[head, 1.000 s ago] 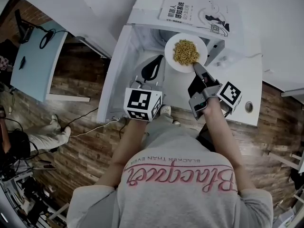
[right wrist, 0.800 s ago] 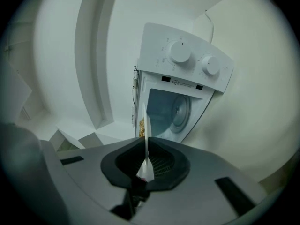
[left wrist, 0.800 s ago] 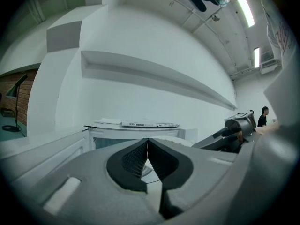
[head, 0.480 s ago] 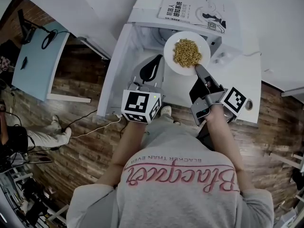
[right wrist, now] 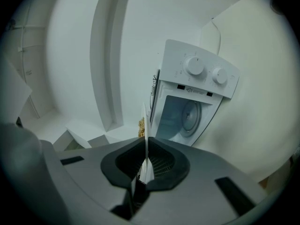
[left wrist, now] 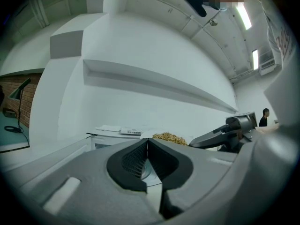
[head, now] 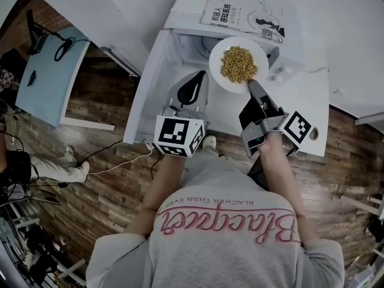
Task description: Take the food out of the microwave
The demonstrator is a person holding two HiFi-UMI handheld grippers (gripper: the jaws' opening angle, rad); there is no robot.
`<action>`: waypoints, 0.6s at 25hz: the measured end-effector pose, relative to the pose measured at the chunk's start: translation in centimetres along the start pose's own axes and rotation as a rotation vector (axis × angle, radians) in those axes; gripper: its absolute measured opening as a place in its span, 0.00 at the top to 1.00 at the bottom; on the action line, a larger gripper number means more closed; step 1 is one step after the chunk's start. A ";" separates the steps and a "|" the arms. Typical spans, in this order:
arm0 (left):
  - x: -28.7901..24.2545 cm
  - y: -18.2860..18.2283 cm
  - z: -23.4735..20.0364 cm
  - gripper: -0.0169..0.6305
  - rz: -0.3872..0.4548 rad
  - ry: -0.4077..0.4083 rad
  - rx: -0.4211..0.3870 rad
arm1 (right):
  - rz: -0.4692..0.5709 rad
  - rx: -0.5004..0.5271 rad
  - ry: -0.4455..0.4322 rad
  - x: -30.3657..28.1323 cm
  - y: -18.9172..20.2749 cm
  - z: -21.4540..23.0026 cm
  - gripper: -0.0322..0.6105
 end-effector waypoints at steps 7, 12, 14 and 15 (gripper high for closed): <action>-0.3 0.1 0.3 0.96 0.004 0.010 0.002 | 0.005 0.007 -0.007 0.2 -0.1 -0.1 0.91; -0.3 0.0 0.3 0.96 0.011 0.011 0.000 | 0.011 0.010 -0.011 0.3 -0.2 -0.2 0.91; -0.2 -0.1 0.2 0.96 0.013 0.007 0.002 | 0.012 0.010 -0.014 0.3 -0.2 -0.3 0.91; -0.2 -0.1 0.1 0.96 0.014 0.006 0.003 | 0.012 0.009 -0.014 0.3 -0.1 -0.3 0.91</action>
Point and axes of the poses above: the fingertips, and each gripper's own axes: x backward along the fingers, z to its right, y out of its underside, the point moved 10 cm from there along x, backward along the fingers, and after that the axes turned 5 degrees about -z, right-handed, at the moved point
